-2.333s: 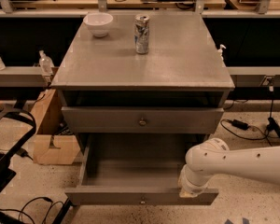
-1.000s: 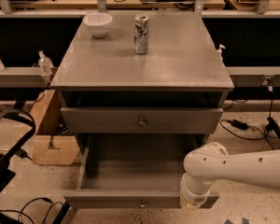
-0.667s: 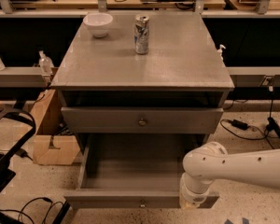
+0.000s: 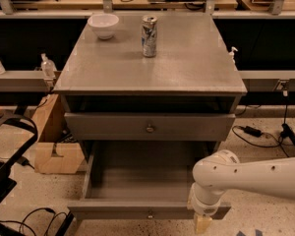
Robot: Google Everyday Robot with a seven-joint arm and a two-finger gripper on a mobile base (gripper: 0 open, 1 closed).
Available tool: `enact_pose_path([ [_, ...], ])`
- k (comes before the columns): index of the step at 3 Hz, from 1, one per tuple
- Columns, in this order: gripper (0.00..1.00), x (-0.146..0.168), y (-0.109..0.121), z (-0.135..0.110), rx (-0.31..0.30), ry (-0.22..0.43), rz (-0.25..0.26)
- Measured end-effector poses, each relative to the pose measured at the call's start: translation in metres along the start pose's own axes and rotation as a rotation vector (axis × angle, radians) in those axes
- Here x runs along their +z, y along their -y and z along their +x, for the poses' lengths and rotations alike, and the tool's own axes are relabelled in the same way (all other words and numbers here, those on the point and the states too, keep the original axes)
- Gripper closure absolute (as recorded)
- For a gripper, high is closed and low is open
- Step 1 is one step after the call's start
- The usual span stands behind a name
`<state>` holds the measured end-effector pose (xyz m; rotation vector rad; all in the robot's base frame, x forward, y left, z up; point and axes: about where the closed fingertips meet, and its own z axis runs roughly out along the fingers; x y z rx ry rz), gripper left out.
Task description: Open middle drawer
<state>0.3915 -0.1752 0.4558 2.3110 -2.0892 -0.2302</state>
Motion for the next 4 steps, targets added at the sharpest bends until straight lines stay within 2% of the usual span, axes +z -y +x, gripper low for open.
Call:
enact_pose_path([
  [1,0.0,0.001,-0.003,0.0,0.0,0.0,-0.002],
  [2,0.0,-0.004,0.01,0.002,-0.005,-0.014,-0.014],
  [3,0.04,-0.003,0.009,0.002,-0.005,-0.014,-0.015],
  [4,0.27,-0.003,0.008,0.002,-0.005,-0.014,-0.017],
])
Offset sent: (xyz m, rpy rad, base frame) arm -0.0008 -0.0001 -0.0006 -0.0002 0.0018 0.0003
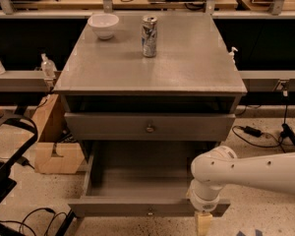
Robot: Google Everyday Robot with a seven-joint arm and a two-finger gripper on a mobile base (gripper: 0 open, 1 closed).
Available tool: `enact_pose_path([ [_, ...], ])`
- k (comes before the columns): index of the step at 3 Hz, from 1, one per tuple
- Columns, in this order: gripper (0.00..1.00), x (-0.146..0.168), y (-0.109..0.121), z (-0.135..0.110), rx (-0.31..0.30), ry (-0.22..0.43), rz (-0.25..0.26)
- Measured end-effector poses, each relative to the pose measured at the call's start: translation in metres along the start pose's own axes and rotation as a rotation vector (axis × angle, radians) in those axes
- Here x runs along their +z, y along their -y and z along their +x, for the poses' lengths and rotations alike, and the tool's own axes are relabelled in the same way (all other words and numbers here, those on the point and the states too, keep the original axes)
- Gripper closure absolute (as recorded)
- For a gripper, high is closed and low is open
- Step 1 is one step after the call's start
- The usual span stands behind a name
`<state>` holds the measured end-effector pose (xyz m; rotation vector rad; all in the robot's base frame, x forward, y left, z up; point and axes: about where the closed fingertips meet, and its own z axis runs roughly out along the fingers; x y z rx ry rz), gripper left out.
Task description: Open middle drawer
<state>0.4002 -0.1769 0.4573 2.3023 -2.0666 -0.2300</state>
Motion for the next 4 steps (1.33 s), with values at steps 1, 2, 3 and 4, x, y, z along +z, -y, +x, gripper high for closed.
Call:
enact_pose_path([
  [1,0.5,0.001,-0.001,0.0,0.0,0.0,-0.002],
  [2,0.73,0.002,-0.002,0.0,0.0,0.0,-0.005],
  [3,0.96,0.0,-0.007,-0.001,-0.002,-0.008,-0.009],
  [4,1.0,-0.006,-0.016,-0.003,-0.012,-0.019,-0.019],
])
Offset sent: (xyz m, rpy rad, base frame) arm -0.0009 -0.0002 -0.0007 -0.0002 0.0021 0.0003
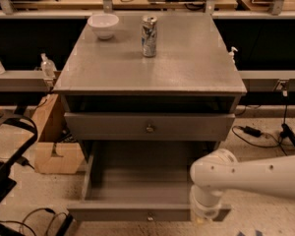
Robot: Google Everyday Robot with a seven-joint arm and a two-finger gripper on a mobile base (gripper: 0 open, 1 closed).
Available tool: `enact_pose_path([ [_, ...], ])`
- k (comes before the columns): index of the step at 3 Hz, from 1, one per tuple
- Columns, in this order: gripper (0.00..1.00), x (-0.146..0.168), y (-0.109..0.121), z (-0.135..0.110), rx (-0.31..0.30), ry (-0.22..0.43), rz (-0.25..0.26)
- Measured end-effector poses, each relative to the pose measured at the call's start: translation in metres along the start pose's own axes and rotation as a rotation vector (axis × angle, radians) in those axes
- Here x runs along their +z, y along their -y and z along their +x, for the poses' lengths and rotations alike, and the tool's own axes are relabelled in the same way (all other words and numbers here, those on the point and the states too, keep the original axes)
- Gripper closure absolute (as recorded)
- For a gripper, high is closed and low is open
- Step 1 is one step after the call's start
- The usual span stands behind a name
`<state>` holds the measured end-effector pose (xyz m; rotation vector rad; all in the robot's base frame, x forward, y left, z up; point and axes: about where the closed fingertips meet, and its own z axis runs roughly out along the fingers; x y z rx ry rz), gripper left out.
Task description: Open middle drawer
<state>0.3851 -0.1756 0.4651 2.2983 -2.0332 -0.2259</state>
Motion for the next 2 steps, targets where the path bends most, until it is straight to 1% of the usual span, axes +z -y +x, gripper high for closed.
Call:
enact_pose_path([
  [1,1.0,-0.0138,-0.0333,-0.0111,-0.029,-0.033,-0.055],
  [2,1.0,-0.0169,-0.0408,-0.0114,-0.035,-0.043,-0.066],
])
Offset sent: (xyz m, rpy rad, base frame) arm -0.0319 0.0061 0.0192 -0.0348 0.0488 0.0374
